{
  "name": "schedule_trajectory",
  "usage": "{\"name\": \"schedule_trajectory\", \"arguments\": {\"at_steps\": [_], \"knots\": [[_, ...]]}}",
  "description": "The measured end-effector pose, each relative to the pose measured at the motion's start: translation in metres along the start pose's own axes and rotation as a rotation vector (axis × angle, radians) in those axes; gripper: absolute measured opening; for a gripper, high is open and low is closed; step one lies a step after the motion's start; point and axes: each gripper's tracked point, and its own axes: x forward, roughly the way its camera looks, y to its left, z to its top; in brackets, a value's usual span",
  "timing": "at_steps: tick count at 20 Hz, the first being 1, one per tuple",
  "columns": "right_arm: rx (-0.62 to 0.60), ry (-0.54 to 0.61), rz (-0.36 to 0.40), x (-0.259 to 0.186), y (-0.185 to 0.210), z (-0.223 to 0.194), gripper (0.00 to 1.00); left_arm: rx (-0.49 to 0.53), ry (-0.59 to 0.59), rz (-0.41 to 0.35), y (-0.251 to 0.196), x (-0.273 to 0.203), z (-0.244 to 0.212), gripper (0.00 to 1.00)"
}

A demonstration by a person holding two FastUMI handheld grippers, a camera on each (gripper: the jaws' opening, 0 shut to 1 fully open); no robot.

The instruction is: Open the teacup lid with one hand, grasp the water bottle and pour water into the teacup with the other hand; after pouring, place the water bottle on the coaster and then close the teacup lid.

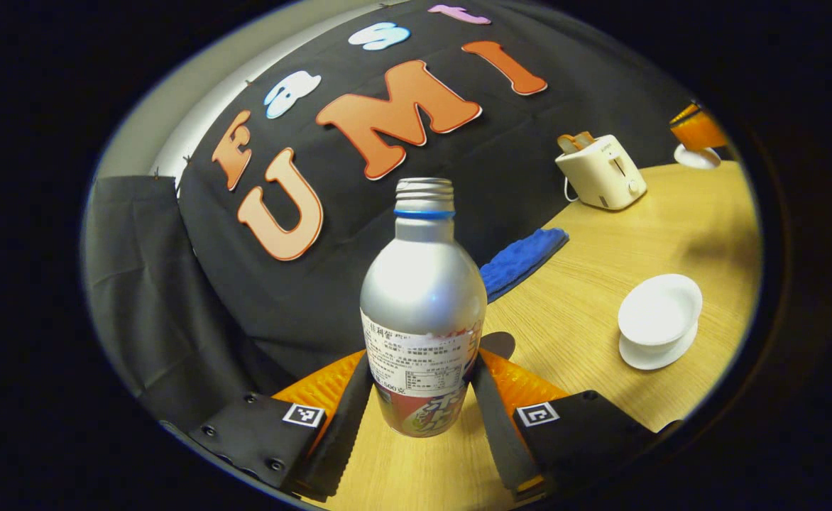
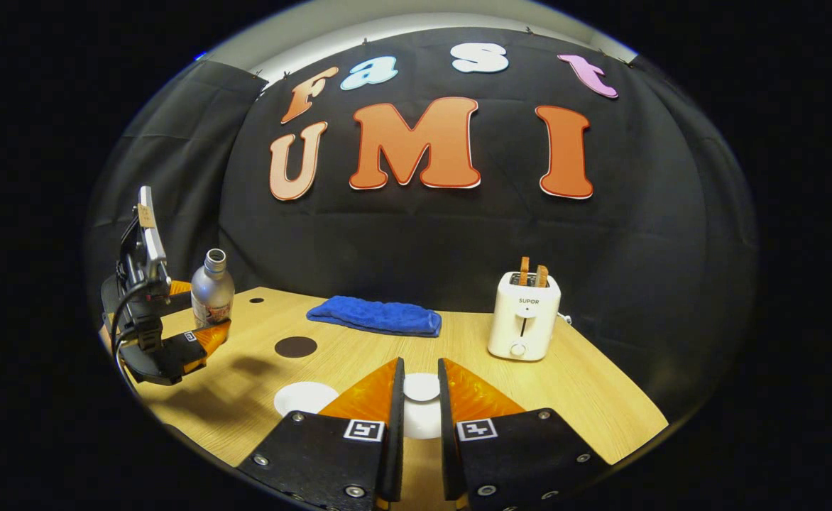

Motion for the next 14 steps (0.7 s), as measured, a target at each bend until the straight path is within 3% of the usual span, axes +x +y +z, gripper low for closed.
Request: {"name": "schedule_trajectory", "arguments": {"at_steps": [1,2,5,6,8,9,14], "knots": [[0.002,0.004,-0.002,-0.001,-0.003,-0.002,0.23,0.040,-0.006,0.006,0.003,0.000,0.001,0.79],[0.003,0.008,-0.006,-0.002,-0.006,-0.004,0.23,0.080,-0.006,0.016,0.005,-0.001,0.002,0.83],[-0.006,0.014,-0.023,-0.005,-0.016,-0.008,0.23,0.197,-0.022,0.028,0.002,-0.002,0.004,0.79],[-0.011,0.013,-0.023,-0.006,-0.017,-0.009,0.23,0.236,-0.028,0.030,0.001,-0.002,0.005,0.83],[-0.021,0.005,-0.022,-0.009,-0.019,-0.007,0.23,0.333,-0.042,0.033,-0.003,-0.004,0.006,0.79],[-0.025,-0.001,-0.021,-0.012,-0.020,-0.007,0.23,0.380,-0.047,0.032,-0.005,-0.007,0.006,0.83],[-0.032,-0.007,-0.029,-0.015,-0.026,-0.008,0.23,0.544,-0.053,0.038,-0.011,-0.008,0.002,0.80]]}}
